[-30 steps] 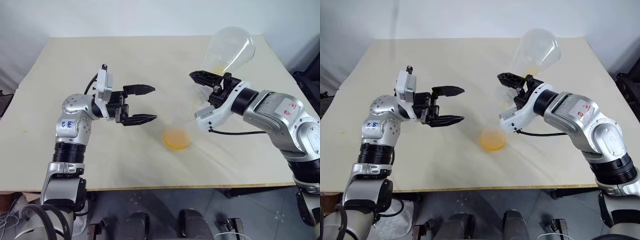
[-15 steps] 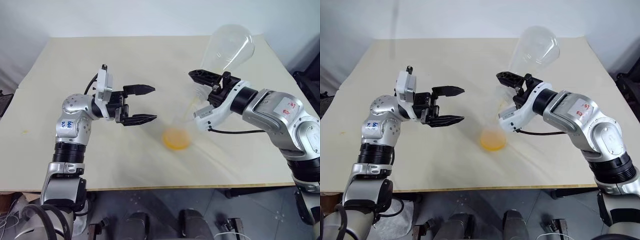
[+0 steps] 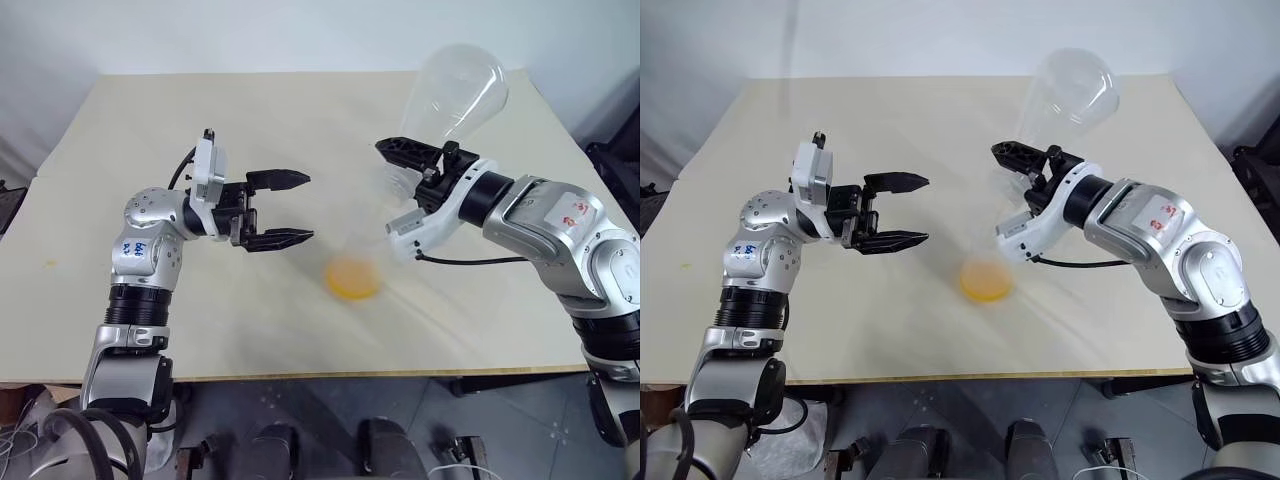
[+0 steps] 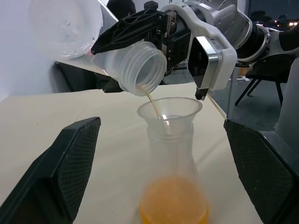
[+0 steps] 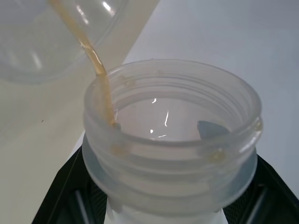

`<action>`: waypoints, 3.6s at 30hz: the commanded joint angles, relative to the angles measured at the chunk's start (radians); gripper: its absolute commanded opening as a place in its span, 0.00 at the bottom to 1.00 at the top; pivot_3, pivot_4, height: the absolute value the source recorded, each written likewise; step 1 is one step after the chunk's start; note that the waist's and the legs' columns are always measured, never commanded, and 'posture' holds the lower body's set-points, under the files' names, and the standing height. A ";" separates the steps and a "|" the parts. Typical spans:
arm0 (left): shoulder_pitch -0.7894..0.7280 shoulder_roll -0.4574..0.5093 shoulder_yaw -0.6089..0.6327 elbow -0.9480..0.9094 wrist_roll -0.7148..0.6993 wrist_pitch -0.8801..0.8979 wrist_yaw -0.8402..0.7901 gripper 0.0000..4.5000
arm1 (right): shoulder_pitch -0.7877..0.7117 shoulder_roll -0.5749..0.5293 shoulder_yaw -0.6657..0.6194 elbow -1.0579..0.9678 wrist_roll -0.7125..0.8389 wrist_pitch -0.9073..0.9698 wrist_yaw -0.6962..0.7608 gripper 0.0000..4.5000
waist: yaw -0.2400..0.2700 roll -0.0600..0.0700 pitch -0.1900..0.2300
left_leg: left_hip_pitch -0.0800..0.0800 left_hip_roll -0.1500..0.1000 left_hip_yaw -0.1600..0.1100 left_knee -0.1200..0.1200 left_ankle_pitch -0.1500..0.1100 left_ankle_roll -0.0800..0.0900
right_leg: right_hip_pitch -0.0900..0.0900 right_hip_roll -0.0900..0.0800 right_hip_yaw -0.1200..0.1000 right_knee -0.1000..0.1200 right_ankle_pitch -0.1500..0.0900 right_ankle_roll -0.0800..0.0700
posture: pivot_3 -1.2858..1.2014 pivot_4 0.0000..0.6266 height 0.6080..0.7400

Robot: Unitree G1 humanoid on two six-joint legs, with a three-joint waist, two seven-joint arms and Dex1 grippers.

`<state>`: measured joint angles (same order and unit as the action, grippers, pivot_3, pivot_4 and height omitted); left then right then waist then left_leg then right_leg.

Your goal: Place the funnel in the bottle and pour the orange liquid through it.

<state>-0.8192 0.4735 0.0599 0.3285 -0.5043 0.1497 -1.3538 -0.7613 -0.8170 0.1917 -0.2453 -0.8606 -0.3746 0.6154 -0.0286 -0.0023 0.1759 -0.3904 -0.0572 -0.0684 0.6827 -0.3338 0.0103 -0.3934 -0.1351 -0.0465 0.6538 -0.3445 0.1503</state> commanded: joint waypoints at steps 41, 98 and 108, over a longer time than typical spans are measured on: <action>0.004 0.021 0.008 -0.010 0.012 -0.019 -0.006 1.00 | 0.003 0.290 -0.353 -0.196 0.741 1.099 0.202 0.56 | 0.002 0.000 0.000 | 0.000 -0.001 -0.003 0.001 0.000 0.000 | 0.000 -0.001 0.000 0.003 0.000 0.000 | 0.52 0.24 1.00; 0.136 0.088 0.090 -0.123 -0.016 0.041 0.107 1.00 | 0.255 0.034 -0.718 -0.178 1.535 1.146 0.152 1.00 | 0.002 0.000 0.000 | 0.001 0.000 -0.002 -0.001 0.000 0.000 | 0.001 -0.002 0.000 0.002 0.000 0.000 | 0.52 0.24 1.00; 0.333 0.211 0.170 -0.167 -0.074 0.073 0.027 1.00 | 0.824 0.008 -0.887 -0.229 1.630 0.949 0.575 1.00 | 0.028 0.000 0.000 | 0.004 0.000 -0.001 0.001 0.000 0.001 | 0.009 -0.001 0.000 -0.005 0.000 0.000 | 0.52 0.24 1.00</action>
<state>-0.4949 0.6658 0.2005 0.1892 -0.5534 0.2283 -1.3129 0.0283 -0.7902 -0.6744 -0.4656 0.7845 0.6382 1.1241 -0.0004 -0.0023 0.1761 -0.3852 -0.0563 -0.0696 0.6829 -0.3340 0.0113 -0.3823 -0.1355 -0.0468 0.6450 -0.3445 0.1503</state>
